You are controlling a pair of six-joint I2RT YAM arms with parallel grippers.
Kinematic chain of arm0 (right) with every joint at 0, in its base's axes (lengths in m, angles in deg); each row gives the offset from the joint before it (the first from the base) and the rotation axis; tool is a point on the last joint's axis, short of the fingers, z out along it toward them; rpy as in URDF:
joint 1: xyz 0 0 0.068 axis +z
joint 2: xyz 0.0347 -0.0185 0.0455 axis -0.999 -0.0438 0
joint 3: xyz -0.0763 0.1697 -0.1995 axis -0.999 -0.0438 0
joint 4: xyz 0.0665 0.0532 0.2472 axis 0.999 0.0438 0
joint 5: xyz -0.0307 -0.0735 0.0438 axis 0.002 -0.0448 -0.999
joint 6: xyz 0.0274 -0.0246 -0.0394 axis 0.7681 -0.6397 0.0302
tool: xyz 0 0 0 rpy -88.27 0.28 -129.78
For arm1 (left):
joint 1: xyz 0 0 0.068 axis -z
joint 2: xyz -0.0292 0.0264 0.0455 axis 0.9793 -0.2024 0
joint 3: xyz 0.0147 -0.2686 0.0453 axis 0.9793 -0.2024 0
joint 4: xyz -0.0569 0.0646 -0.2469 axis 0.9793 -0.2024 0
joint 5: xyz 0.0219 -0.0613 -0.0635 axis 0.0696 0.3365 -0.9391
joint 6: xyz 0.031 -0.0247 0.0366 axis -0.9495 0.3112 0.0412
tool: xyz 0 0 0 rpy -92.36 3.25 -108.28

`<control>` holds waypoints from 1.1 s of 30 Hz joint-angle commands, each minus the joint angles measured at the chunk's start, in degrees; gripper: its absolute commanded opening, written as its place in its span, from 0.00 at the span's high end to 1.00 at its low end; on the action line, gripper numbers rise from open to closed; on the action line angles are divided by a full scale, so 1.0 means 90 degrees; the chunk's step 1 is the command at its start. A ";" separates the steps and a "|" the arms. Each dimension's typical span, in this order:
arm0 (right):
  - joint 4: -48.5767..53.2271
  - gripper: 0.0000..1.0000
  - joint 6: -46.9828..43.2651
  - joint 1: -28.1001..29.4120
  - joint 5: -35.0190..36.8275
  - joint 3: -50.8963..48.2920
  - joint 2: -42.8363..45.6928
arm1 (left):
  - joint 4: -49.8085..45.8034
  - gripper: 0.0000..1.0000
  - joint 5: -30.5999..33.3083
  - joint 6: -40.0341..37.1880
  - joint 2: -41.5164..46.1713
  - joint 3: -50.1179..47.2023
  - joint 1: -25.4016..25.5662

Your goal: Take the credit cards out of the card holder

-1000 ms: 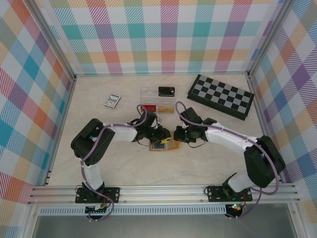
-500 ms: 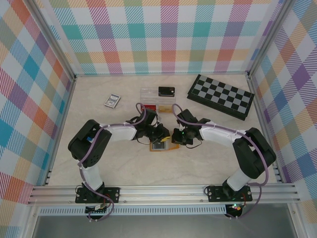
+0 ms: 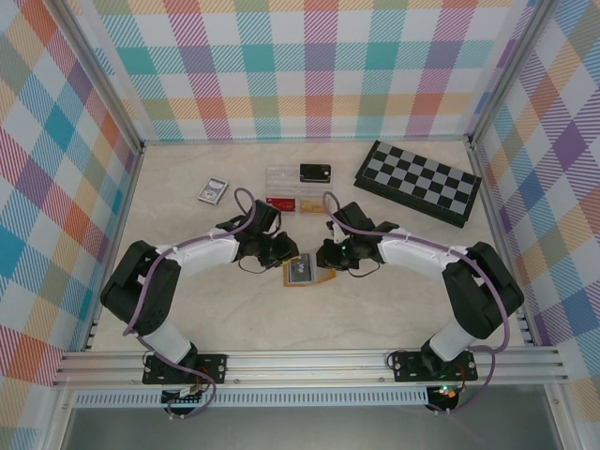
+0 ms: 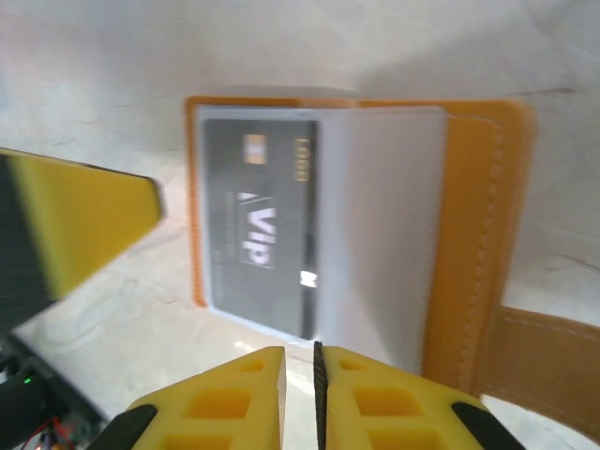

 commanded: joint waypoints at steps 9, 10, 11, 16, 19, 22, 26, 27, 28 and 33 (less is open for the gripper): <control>0.1108 0.84 0.0095 0.0416 0.0537 0.1349 -0.0878 | -0.0532 0.84 0.0280 -0.0213 -0.0109 -0.0112 -0.0023; 0.1226 0.84 0.0136 0.0444 0.0597 0.1454 -0.0987 | -0.0561 0.85 0.0310 -0.0221 -0.0119 -0.0108 -0.0023; 0.1290 0.83 0.0177 0.0465 0.0626 0.1546 -0.1093 | -0.0589 0.85 0.0332 -0.0235 -0.0127 -0.0118 -0.0024; 0.1448 0.83 0.0329 0.0461 0.0682 0.1868 -0.1498 | -0.0598 0.86 0.0336 -0.0247 -0.0215 -0.0150 -0.0023; 0.1534 0.82 0.0407 0.0460 0.0809 0.1958 -0.1632 | -0.0574 0.86 0.0311 -0.0246 -0.0281 -0.0170 -0.0023; 0.1649 0.81 0.0438 0.0454 0.0953 0.1995 -0.1726 | -0.0559 0.86 0.0289 -0.0255 -0.0310 -0.0181 -0.0028; 0.1725 0.81 0.0266 0.0456 0.0959 0.2030 -0.1810 | -0.0511 0.87 0.0178 -0.0284 -0.0384 -0.0178 -0.0023; 0.1749 0.80 0.0228 0.0456 0.1003 0.2032 -0.1810 | -0.0514 0.87 0.0153 -0.0291 -0.0407 -0.0168 -0.0023; 0.1757 0.80 0.0183 0.0452 0.1047 0.2018 -0.1817 | -0.0520 0.88 0.0124 -0.0298 -0.0429 -0.0143 -0.0023; 0.1600 0.80 0.0030 0.0387 0.0954 0.1896 -0.1844 | -0.0612 0.88 0.0101 -0.0351 -0.0538 -0.0092 -0.0023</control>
